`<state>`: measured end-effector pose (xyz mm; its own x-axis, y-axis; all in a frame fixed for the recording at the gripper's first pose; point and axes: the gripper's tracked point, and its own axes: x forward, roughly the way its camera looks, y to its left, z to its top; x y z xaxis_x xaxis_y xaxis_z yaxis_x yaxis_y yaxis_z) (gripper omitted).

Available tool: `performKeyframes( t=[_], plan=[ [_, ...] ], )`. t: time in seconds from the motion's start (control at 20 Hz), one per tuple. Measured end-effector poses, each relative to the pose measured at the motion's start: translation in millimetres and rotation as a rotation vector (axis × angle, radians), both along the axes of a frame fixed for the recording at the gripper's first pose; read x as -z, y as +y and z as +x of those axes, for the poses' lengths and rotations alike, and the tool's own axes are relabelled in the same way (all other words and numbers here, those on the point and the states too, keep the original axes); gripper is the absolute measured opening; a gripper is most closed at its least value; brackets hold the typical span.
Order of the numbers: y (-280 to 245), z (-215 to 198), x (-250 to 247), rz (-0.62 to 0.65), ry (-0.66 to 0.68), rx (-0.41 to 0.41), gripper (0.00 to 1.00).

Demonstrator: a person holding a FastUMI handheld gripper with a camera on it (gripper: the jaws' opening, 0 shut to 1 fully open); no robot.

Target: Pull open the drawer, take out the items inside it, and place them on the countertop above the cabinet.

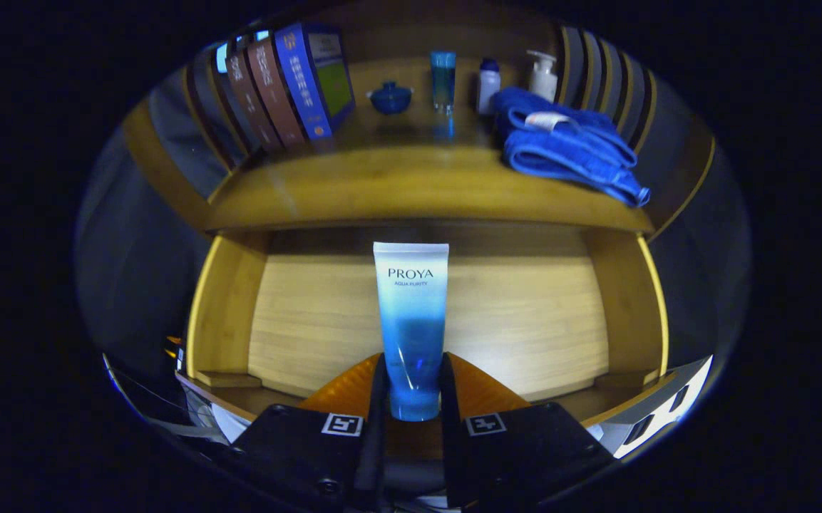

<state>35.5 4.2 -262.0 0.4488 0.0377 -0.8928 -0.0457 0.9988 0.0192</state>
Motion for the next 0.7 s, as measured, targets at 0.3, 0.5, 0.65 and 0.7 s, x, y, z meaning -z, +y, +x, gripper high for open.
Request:
performKeyframes(
  t=[0.3,0.5,0.65,0.7],
  plan=[
    [-0.2,90.6,-34.3,0.029,-0.112,0.017,0.37],
    [5.5,145.7,-27.0,0.027,-0.082,0.029,0.37],
    [5.0,175.5,-10.8,0.008,-0.041,0.033,0.37],
    [5.6,182.3,-3.9,-0.001,-0.03,0.038,0.37]
  ],
)
